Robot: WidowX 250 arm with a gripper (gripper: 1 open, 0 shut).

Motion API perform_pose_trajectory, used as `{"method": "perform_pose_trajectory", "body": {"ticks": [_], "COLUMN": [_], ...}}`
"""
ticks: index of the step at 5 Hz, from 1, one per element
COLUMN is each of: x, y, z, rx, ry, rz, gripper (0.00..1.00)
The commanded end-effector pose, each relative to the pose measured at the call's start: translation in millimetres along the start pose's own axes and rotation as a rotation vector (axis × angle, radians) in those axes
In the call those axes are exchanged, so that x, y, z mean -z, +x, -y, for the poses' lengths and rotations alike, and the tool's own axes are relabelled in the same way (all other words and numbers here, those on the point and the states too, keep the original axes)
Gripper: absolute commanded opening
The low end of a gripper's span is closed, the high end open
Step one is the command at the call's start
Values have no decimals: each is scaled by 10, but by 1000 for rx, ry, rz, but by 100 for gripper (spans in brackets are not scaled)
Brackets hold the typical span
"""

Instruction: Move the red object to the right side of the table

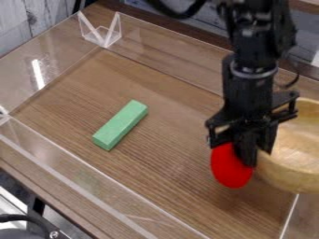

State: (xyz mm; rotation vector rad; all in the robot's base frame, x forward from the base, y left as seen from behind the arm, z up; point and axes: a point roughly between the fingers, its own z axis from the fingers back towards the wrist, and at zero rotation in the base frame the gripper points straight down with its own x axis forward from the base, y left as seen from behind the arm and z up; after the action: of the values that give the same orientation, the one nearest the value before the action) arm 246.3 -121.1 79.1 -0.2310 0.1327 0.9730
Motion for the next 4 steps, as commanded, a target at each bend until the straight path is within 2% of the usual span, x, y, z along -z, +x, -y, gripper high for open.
{"method": "perform_pose_trajectory", "body": {"ticks": [1,2,3,4], "x": [17,-37,-104,-156], "y": [-73,-91,-105,-96], "z": [101,204,290,378], "rx": [-47,-99,-143,-189], "ry": [-96,-111,-117,-129], "rz": [6,3,2,-2], "gripper": [0,0,100,0]}}
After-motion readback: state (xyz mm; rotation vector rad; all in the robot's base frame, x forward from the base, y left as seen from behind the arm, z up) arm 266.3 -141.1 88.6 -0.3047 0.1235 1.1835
